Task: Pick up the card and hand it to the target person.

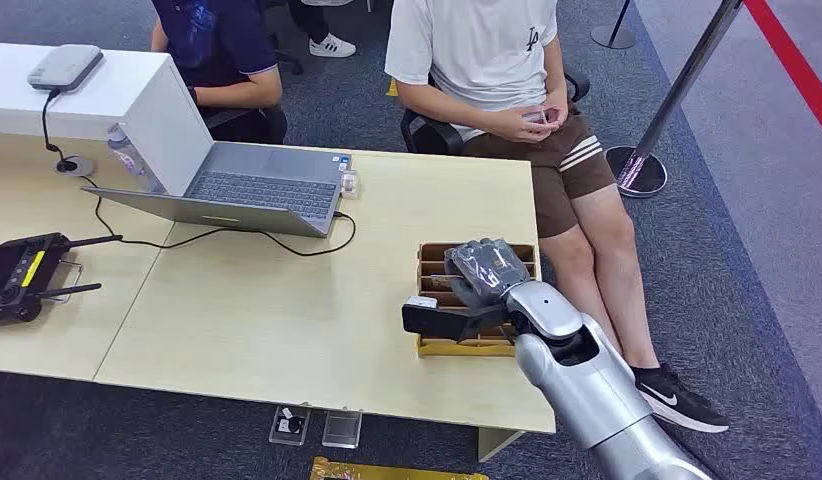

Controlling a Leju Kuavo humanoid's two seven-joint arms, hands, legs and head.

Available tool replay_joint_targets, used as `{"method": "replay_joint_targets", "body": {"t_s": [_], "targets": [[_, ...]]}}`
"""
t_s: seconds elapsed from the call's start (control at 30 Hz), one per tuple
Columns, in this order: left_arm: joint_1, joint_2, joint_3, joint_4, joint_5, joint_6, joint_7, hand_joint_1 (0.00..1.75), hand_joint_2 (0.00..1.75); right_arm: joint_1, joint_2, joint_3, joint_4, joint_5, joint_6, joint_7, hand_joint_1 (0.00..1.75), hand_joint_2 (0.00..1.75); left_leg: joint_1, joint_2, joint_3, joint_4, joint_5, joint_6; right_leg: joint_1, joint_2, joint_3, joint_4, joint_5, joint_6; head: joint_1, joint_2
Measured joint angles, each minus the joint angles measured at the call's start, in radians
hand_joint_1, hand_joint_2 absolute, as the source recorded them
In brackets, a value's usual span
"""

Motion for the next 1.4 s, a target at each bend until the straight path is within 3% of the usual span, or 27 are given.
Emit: {"method": "replay_joint_targets", "body": {"t_s": [0.23,0.43,0.73,0.87,1.0,1.4], "targets": [[0.001,0.000,0.005,0.000,0.002,-0.003,-0.004,0.00,0.00,-0.030,-0.012,-0.011,-0.026,-0.025,0.033,-0.020,1.64,1.75,0.000,0.000,0.000,0.000,0.000,0.000,0.000,0.000,0.000,0.000,0.000,0.000,0.000,0.000],[0.001,0.000,0.012,0.000,0.001,-0.008,-0.007,0.00,0.00,-0.098,-0.032,-0.025,-0.044,-0.109,0.151,-0.080,1.64,1.75,0.000,0.000,0.000,0.000,0.000,0.000,0.000,0.000,0.000,0.000,0.000,0.000,0.000,0.000],[0.001,0.001,0.015,0.000,-0.006,-0.019,-0.016,0.00,0.00,-0.300,-0.109,-0.036,-0.004,-0.275,0.307,-0.194,1.64,1.75,0.000,0.000,-0.001,0.002,0.000,0.001,0.000,0.000,0.000,0.000,0.000,0.000,0.000,0.000],[0.001,0.002,0.015,0.000,-0.010,-0.025,-0.027,0.00,0.00,-0.352,-0.153,-0.051,-0.013,-0.356,0.322,-0.207,1.66,1.75,0.000,0.000,-0.001,0.002,0.000,0.001,0.000,0.000,0.000,0.000,0.001,0.001,0.000,0.000],[0.001,0.002,0.015,0.000,-0.014,-0.027,-0.037,0.00,0.00,-0.355,-0.192,-0.073,-0.058,-0.381,0.256,-0.188,1.58,1.75,0.000,0.000,-0.001,0.002,0.000,0.001,0.000,0.000,0.000,0.000,0.001,0.001,0.001,0.000],[0.001,0.001,0.014,0.000,-0.030,-0.021,-0.044,0.00,0.00,-0.188,-0.203,-0.134,-0.226,-0.177,-0.182,-0.083,1.42,1.75,0.000,0.000,-0.001,0.002,0.000,0.001,0.000,0.000,0.000,0.000,0.000,0.001,0.000,0.000]]}}
